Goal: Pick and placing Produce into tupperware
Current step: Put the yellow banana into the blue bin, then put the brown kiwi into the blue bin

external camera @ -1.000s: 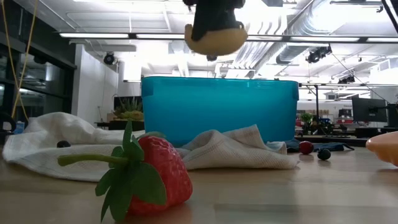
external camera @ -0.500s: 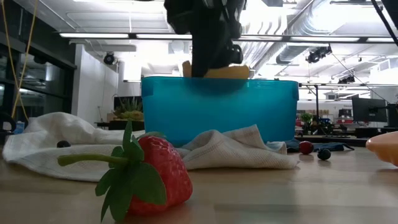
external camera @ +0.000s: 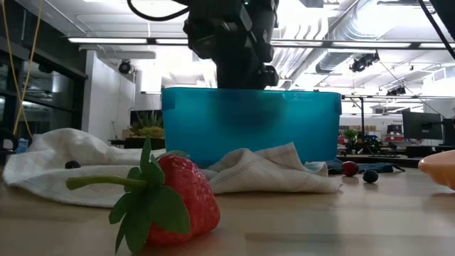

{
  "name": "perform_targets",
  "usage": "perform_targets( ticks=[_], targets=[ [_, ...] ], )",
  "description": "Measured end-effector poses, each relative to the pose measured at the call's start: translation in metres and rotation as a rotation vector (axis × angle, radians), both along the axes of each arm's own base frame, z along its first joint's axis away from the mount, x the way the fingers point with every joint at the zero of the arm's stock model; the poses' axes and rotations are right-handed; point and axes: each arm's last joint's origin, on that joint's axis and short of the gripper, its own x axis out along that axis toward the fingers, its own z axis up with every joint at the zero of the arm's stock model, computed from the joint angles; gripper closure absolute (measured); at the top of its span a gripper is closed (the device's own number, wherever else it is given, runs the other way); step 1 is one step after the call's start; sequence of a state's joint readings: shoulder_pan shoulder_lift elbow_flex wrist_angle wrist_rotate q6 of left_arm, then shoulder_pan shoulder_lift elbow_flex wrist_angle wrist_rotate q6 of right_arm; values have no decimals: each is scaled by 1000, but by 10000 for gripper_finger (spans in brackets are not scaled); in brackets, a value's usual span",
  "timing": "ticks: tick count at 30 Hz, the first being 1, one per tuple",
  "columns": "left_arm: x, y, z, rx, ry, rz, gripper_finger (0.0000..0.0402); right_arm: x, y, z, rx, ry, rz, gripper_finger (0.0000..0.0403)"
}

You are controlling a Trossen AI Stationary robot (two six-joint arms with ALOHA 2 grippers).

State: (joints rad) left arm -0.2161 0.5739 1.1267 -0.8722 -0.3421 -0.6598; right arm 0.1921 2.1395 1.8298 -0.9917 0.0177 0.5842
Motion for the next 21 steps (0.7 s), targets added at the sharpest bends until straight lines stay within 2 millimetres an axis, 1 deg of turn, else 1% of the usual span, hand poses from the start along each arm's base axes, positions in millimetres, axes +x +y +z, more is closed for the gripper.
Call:
perform_targets(
  ticks=[7,15,21],
  targets=[
    [0,-1,0,-6,2,-21,291,0,0,0,8,-2,-20,273],
    [-1,0,-2,-1,24,-21,291,1,0,0,12,-4,-29,223],
    [-1,0,-2,1,24,-21,291,0,0,2,22,-11,-70,217]
  ],
)
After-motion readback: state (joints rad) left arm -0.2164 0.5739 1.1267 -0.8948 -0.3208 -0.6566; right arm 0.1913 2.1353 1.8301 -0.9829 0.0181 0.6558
